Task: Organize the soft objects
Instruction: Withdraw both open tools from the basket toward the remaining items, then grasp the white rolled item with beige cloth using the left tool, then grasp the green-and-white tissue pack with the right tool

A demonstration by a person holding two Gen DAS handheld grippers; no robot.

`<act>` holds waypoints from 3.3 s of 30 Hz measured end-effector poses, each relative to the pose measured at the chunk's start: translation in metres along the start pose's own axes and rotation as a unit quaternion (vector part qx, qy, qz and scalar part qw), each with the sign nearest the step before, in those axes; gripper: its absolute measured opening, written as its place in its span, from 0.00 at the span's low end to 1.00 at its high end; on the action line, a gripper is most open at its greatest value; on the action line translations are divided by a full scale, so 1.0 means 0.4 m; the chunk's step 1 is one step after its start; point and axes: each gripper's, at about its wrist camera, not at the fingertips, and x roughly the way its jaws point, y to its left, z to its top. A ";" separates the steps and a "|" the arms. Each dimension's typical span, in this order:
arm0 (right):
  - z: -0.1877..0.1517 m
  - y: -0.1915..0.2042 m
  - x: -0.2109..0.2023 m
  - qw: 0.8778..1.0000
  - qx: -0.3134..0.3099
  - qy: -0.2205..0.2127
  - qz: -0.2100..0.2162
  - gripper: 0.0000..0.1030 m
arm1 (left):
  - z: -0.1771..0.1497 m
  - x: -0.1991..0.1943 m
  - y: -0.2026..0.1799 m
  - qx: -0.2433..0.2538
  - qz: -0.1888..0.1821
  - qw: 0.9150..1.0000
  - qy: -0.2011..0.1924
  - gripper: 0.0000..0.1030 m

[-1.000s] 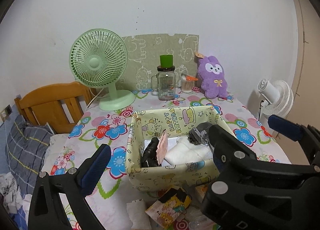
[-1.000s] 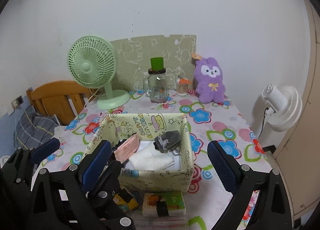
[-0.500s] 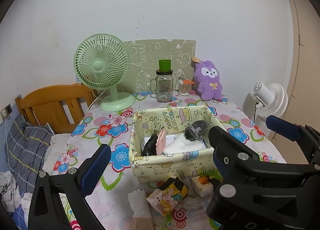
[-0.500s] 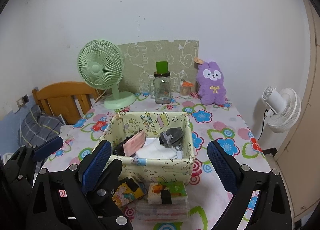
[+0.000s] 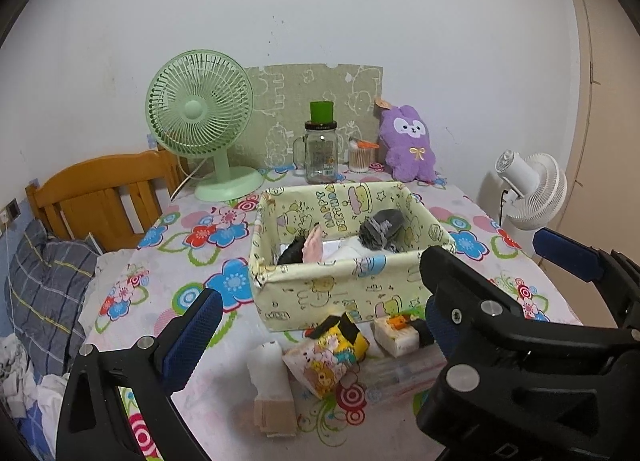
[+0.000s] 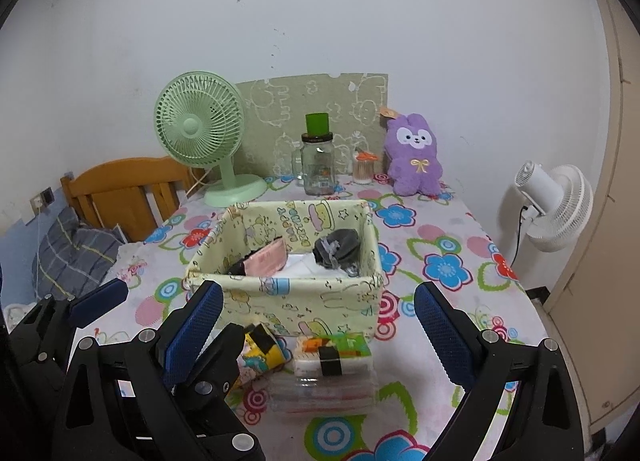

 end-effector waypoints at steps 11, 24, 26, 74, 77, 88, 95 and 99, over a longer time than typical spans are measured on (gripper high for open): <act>-0.055 0.003 0.003 1.000 0.003 0.011 0.001 0.92 | -0.047 0.004 0.002 -0.001 0.005 1.000 0.006 0.97; -0.141 0.011 0.042 0.999 0.020 0.030 0.006 0.92 | -0.118 0.039 0.019 0.001 0.014 0.999 0.029 0.92; -0.153 0.016 0.047 0.999 0.022 0.033 0.002 0.92 | -0.131 0.048 0.027 -0.004 0.011 0.999 0.037 0.92; -0.225 0.036 0.136 0.995 0.017 0.102 0.008 0.92 | -0.225 0.107 0.045 -0.037 0.028 0.993 0.110 0.25; -0.228 0.026 0.127 0.995 0.021 0.101 0.007 0.92 | -0.225 0.100 0.033 -0.034 0.026 0.993 0.109 0.25; -0.211 -0.017 0.122 0.995 0.044 0.093 -0.003 0.92 | -0.201 0.096 0.034 -0.034 0.046 0.994 0.091 0.25; -0.190 -0.021 0.159 0.994 0.045 0.096 -0.008 0.92 | -0.181 0.126 0.043 -0.035 0.048 0.994 0.089 0.25; -0.185 -0.023 0.185 0.993 0.052 0.103 -0.017 0.92 | -0.175 0.143 0.045 -0.035 0.049 0.994 0.089 0.25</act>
